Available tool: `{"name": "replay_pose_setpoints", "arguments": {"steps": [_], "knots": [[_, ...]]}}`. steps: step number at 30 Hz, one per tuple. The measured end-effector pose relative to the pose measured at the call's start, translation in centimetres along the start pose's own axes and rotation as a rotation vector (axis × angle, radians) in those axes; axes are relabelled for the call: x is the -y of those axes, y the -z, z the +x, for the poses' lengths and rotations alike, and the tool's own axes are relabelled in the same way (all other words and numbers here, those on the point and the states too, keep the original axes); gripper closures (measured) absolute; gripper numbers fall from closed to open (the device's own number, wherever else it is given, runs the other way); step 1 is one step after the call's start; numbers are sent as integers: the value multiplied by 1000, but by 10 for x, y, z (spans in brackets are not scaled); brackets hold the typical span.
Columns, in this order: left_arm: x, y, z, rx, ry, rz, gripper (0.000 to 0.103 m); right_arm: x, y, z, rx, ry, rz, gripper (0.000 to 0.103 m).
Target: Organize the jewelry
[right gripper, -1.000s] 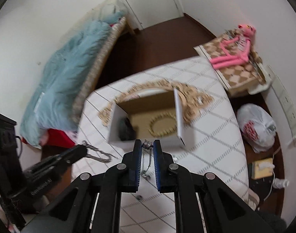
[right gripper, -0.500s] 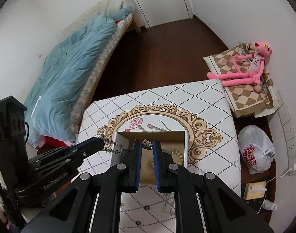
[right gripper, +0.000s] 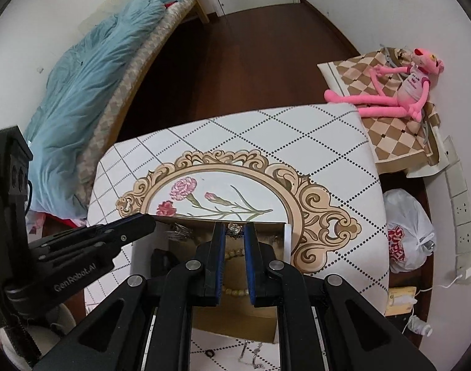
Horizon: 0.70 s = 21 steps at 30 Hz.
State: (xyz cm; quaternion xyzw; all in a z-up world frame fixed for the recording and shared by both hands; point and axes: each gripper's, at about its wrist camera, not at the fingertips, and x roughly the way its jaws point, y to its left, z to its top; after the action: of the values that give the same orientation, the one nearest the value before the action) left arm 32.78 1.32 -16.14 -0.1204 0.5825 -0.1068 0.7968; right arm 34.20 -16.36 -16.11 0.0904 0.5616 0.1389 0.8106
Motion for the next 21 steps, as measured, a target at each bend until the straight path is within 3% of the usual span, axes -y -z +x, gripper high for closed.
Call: {"name": "replay_pose_setpoints", "arguments": {"steps": [3, 4, 5, 7, 9, 11, 16, 18, 19, 20, 21], "knots": [[2, -3, -3, 13, -63, 12, 87, 3, 0, 8, -41, -12, 6, 90], [3, -3, -4, 20, -88, 17, 74, 4, 1, 11, -61, -15, 9, 89], [2, -3, -6, 27, -101, 17, 53, 6, 2, 12, -78, -19, 16, 89], [0, -1, -12, 57, -138, 16, 31, 6, 6, 16, -121, -20, 5, 88], [-3, 1, -16, 79, -172, 15, 31, 6, 12, 16, -140, -10, -3, 75], [-8, 3, -19, 79, -194, 3, 31, 6, 17, 16, -152, -11, -9, 50], [-17, 15, -25, 110, -244, -3, 30, 10, 28, 10, -141, 23, -7, 47], [-17, 21, -28, 128, -277, 3, 15, 11, 33, 5, -119, 54, -7, 40], [-18, 26, -30, 142, -291, 8, 4, 11, 35, 3, -108, 76, -11, 26], [-17, 30, -31, 155, -298, 14, 1, 11, 38, 1, -98, 100, -16, 16], [-16, 36, -32, 167, -314, 22, 1, 10, 41, 0, -86, 129, -24, 13]]}}
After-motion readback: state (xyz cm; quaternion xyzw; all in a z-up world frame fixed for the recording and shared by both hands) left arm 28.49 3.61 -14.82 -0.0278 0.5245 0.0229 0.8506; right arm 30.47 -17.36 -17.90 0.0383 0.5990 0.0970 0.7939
